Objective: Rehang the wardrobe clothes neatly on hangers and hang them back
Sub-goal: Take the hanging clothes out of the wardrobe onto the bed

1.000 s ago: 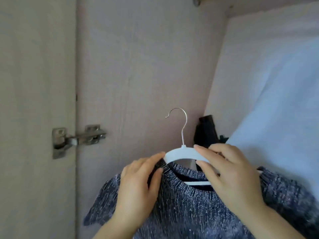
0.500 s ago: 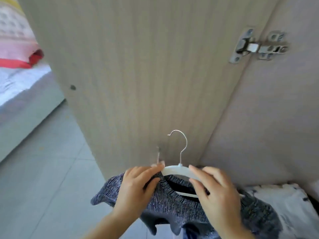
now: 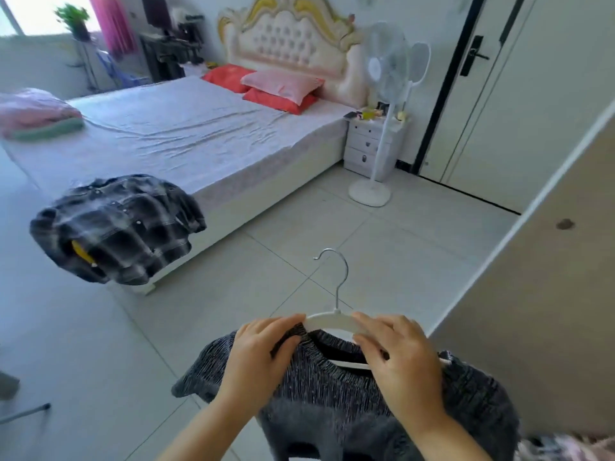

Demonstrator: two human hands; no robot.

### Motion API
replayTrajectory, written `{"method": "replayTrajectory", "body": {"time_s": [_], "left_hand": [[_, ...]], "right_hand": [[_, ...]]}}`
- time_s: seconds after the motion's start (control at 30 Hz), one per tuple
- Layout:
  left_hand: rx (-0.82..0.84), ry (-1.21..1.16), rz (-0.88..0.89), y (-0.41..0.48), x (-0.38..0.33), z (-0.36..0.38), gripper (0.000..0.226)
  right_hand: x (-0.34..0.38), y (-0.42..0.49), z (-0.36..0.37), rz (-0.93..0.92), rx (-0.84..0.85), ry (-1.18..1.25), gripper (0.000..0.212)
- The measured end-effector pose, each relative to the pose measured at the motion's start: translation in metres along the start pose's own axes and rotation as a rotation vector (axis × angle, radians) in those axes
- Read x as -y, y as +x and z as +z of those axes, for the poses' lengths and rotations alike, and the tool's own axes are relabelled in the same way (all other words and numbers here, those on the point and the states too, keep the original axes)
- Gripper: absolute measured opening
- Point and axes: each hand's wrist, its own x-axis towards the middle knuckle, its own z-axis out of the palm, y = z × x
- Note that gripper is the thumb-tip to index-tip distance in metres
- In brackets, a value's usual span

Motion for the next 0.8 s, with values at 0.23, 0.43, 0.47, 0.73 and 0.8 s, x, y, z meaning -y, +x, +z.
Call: {"method": "replayTrajectory", "body": {"time_s": [0.23,0.43,0.47,0.73,0.8], "left_hand": [[-0.12,0.069,-0.135,0.047,0.108,-0.076,0.031],[-0.227,0.133,-0.198,0.084,0.17,-0.112,0.032],[-0.242,0.141,-0.214,0.091,0.179,-0.116,0.033],[-0.369,0.258,-0.355,0.172,0.256,-0.139,0.033],[-0.397,0.296,-0.391,0.196,0.271,-0.146,0.034]], "right_hand": [[0.068,0.089,0.122,-0.116,0.093,0.136,0.043],[0.097,0.153,0.195,-0.219,0.119,0.229,0.041],[0.1,0.164,0.207,-0.233,0.124,0.247,0.04],[0.117,0.27,0.325,-0.287,0.258,0.449,0.037],[0.123,0.299,0.352,-0.302,0.281,0.494,0.036]]}}
